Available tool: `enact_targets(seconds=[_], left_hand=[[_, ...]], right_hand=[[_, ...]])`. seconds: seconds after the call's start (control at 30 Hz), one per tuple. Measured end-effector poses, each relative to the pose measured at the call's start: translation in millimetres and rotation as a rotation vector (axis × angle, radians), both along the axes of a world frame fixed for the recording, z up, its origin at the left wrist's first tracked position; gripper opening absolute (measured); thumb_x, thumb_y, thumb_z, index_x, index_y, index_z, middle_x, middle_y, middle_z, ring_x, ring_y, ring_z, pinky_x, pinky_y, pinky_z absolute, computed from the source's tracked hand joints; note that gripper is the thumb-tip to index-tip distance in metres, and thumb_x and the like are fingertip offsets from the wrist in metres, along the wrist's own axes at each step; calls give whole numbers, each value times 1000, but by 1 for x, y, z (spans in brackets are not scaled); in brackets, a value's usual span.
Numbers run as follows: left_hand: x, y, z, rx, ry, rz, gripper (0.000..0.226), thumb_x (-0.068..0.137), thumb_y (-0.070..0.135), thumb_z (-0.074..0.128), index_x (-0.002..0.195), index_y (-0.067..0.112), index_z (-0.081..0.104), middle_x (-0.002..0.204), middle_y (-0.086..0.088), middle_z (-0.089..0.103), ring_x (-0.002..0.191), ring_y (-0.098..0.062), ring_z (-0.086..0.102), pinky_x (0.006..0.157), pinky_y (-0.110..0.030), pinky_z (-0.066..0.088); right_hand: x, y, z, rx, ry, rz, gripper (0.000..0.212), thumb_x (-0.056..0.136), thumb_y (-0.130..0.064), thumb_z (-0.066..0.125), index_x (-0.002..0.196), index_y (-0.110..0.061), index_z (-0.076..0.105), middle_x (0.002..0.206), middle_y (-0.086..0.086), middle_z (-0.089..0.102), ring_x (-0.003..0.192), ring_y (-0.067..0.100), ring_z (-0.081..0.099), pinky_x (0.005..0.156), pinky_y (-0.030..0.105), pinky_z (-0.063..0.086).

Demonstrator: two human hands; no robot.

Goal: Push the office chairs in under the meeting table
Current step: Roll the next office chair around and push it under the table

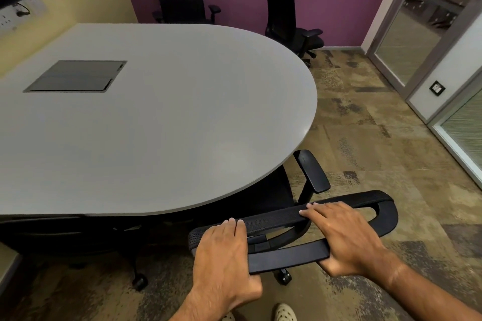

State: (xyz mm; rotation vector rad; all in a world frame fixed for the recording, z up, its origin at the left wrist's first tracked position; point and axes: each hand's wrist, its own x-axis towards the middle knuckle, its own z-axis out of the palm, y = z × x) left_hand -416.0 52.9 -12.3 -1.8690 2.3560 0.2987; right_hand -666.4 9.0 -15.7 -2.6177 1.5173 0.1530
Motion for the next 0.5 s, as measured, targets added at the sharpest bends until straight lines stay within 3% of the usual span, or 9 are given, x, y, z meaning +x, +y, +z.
enact_targets(seconds=[0.3,0.5], left_hand=[[-45,-10,-8,19,61,-28,110,71,63,55,154,15,1,160,-7,17,145,-20,17,117,-33,13],[-94,-15,-9,15,36,48,112,63,57,57,154,14,9,154,-6,31,141,-19,29,116,-32,21]], right_hand=[[-27,-19,-10,43,73,125,99,61,-66,55,147,-19,42,143,11,53,131,28,51,104,45,43],[-58,-36,-11,20,22,217,92,54,-63,49,135,-19,54,126,6,64,114,26,61,95,44,49]])
